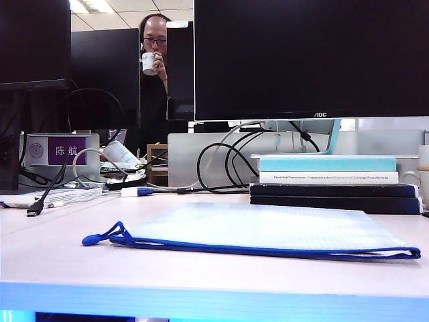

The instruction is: Pick up the transparent plastic file bag with a blue zipper and open its zipper.

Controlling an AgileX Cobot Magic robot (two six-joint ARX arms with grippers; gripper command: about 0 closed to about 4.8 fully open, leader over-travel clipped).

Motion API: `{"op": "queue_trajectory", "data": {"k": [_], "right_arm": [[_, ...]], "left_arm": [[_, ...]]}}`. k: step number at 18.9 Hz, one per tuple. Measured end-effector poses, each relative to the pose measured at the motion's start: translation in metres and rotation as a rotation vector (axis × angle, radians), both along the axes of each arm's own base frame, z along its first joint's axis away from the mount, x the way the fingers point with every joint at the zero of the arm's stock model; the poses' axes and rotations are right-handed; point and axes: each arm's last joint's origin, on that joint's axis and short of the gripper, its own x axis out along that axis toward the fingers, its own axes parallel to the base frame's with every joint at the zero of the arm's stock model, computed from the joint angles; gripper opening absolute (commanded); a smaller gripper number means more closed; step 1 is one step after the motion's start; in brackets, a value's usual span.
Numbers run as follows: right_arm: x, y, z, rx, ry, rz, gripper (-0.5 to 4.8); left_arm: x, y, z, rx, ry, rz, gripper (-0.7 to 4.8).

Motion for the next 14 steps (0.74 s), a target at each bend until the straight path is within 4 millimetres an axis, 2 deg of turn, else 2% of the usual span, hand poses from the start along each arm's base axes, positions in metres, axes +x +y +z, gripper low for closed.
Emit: {"op": "queue_trajectory", "data": {"k": [14], "right_arm": [[0.0000,0.0000,0.0000,0.000,0.000,0.000,0.00]], "left_arm": [[0.0000,0.0000,0.0000,-0.019,0.001,0.002,0.30]]}}
